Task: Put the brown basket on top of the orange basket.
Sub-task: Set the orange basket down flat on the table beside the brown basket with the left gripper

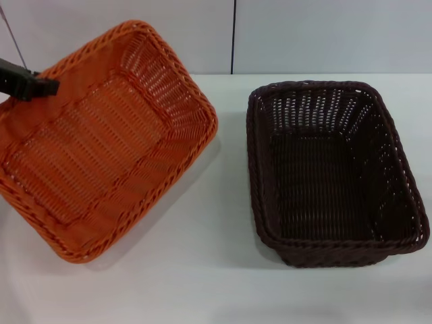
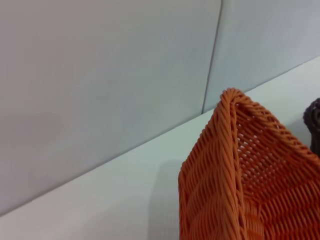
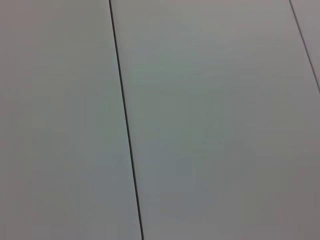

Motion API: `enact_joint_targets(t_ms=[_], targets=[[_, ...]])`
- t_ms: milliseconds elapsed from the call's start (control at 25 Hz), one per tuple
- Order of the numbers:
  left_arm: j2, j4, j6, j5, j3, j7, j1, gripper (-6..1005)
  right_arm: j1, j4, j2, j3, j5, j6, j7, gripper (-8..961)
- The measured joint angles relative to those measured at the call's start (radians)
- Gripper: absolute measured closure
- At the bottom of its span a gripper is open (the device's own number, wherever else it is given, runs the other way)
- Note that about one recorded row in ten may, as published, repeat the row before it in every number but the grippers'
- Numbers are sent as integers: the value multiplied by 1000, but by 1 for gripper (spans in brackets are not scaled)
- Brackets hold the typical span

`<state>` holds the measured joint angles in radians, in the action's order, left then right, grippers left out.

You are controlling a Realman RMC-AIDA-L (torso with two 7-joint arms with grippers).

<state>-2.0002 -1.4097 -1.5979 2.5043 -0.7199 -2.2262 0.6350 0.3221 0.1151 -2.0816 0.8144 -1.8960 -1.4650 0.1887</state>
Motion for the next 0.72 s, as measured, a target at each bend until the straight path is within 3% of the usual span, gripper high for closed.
enact_joint_targets(t_ms=[360, 600, 720], targets=[[41, -11, -174, 3, -7, 110, 44, 827, 0, 5, 0, -5, 0, 0, 0, 124], [34, -3, -239, -9, -8, 140, 61, 827, -1, -5, 3, 2, 0, -12, 29, 125], [25, 12, -254, -15, -13, 146, 77, 828, 1, -65, 12, 2, 0, -35, 133, 125]])
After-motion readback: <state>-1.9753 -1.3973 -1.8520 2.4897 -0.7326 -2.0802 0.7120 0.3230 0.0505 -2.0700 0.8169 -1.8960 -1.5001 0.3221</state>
